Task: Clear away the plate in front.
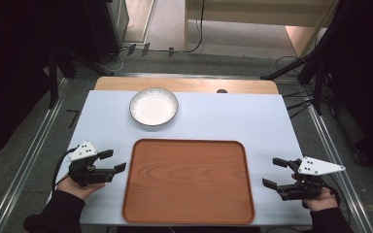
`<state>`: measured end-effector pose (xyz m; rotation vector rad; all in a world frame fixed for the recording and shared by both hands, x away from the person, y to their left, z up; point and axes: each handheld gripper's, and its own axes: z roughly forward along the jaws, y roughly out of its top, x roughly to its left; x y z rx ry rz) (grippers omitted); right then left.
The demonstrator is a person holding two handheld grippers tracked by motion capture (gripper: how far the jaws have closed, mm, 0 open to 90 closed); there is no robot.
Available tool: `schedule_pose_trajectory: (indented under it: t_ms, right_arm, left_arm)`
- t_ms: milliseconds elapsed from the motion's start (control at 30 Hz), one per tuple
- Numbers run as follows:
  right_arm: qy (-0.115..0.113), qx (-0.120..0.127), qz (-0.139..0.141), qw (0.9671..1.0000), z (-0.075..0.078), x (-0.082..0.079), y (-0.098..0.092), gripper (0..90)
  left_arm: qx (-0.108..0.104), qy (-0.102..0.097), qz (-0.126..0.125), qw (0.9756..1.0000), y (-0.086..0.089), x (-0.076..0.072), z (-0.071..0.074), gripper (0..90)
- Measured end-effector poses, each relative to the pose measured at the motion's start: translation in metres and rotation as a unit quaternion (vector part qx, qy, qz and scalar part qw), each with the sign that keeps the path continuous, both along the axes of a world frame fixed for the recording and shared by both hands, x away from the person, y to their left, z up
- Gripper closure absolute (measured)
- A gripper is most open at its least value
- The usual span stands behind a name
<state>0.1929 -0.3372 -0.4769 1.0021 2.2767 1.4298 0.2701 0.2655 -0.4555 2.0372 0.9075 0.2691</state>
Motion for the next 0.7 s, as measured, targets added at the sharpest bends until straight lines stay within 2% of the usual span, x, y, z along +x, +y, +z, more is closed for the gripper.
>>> schedule_pose_trajectory:
  t_ms: [100, 200, 500, 700]
  right_arm:
    - [0.0, -0.002, 0.001, 1.0, -0.0001, 0.0002, -0.0004, 16.4]
    - [-0.001, -0.001, 0.0, 1.0, -0.0005, 0.0003, -0.0001, 16.5]
    - [0.003, -0.002, 0.0, 1.0, -0.0005, 0.0001, 0.0002, 16.5]
    - [0.003, -0.002, 0.0, 1.0, -0.0006, 0.0001, 0.0002, 16.5]
  left_arm:
    - [-0.006, 0.002, -0.007, 1.0, -0.0002, -0.0002, 0.0003, 26.5]
    - [-0.018, -0.015, -0.013, 0.9996, 0.0007, -0.0022, 0.0039, 27.4]
    - [-0.012, -0.009, -0.008, 0.9999, 0.0003, -0.0018, 0.0028, 27.4]
    - [-0.013, -0.017, -0.003, 0.9998, 0.0011, -0.0021, 0.0041, 28.4]
